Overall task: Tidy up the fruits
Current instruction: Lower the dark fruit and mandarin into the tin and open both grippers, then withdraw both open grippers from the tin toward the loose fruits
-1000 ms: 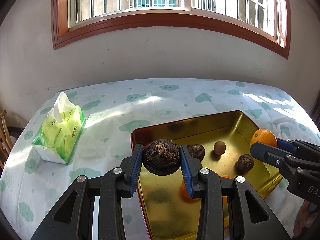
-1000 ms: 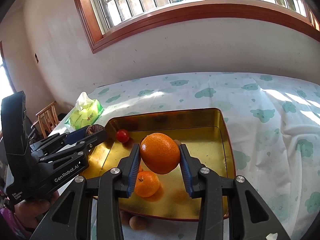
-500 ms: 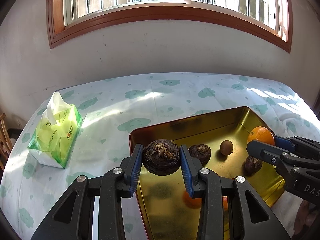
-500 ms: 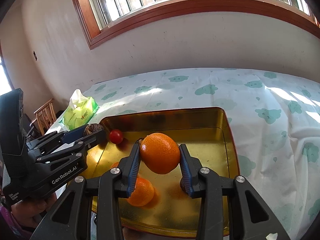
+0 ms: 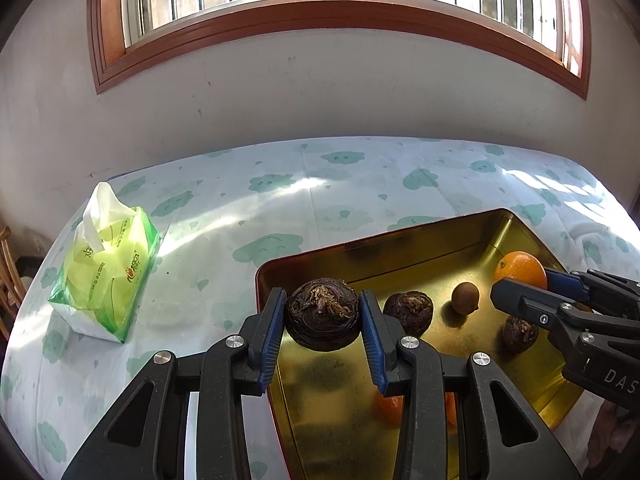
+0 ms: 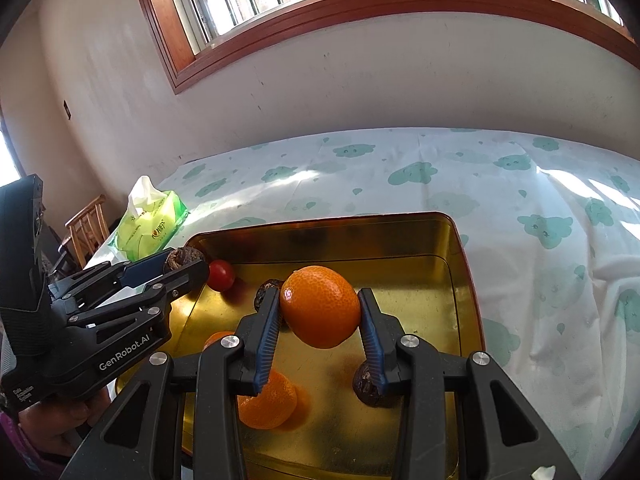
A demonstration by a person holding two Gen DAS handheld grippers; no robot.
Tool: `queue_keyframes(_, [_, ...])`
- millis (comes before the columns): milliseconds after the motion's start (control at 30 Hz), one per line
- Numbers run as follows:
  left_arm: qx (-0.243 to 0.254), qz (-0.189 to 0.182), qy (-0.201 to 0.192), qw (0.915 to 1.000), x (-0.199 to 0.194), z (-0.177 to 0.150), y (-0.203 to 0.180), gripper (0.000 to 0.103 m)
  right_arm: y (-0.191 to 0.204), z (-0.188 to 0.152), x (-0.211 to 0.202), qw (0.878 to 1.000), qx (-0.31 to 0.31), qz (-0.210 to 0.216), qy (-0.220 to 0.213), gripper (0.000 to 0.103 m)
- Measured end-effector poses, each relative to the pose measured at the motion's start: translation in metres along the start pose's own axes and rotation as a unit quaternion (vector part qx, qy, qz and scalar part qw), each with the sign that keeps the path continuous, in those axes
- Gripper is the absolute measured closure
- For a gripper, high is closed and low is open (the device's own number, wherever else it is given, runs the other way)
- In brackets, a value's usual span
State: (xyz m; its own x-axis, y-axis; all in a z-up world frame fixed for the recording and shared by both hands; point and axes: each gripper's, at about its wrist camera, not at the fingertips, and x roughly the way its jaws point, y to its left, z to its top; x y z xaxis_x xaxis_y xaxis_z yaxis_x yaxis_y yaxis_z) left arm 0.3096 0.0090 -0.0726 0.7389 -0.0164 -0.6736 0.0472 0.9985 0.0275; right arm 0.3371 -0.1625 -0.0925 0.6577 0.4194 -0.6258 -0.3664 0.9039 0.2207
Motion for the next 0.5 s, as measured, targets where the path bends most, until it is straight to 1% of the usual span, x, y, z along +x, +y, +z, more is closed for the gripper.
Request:
queue_keyframes(233, [0.002, 0.01, 0.003, 0.9999, 0.005, 0.003, -0.002, 0.064, -0.005, 0.003, 0.005, 1.0, 0.009, 0.001, 0.001, 0.066])
queue_keyframes(267, [0.002, 0.013, 0.003, 0.9999, 0.005, 0.003, -0.002, 0.061, -0.007, 0.003, 0.005, 1.0, 0.012, 0.001, -0.001, 0.065])
queue_keyframes(300, [0.004, 0.014, 0.002, 0.9999, 0.005, 0.004, -0.002, 0.051, -0.008, 0.003, 0.003, 1.0, 0.013, 0.002, -0.005, 0.065])
queue_keyframes(367, [0.006, 0.019, -0.008, 0.9998, 0.001, 0.004, -0.003, 0.041, -0.01, 0.004, -0.002, 1.0, 0.015, 0.007, -0.015, 0.065])
queue_keyframes(400, [0.007, 0.022, -0.013, 0.9996, -0.001, 0.004, -0.003, 0.037, -0.012, 0.005, -0.005, 1.0, 0.016, 0.008, -0.02, 0.065])
queue_keyframes(500, [0.007, 0.024, -0.017, 0.9995, -0.004, 0.004, -0.004, 0.035, -0.015, 0.007, -0.014, 0.999, 0.02, 0.009, -0.028, 0.065])
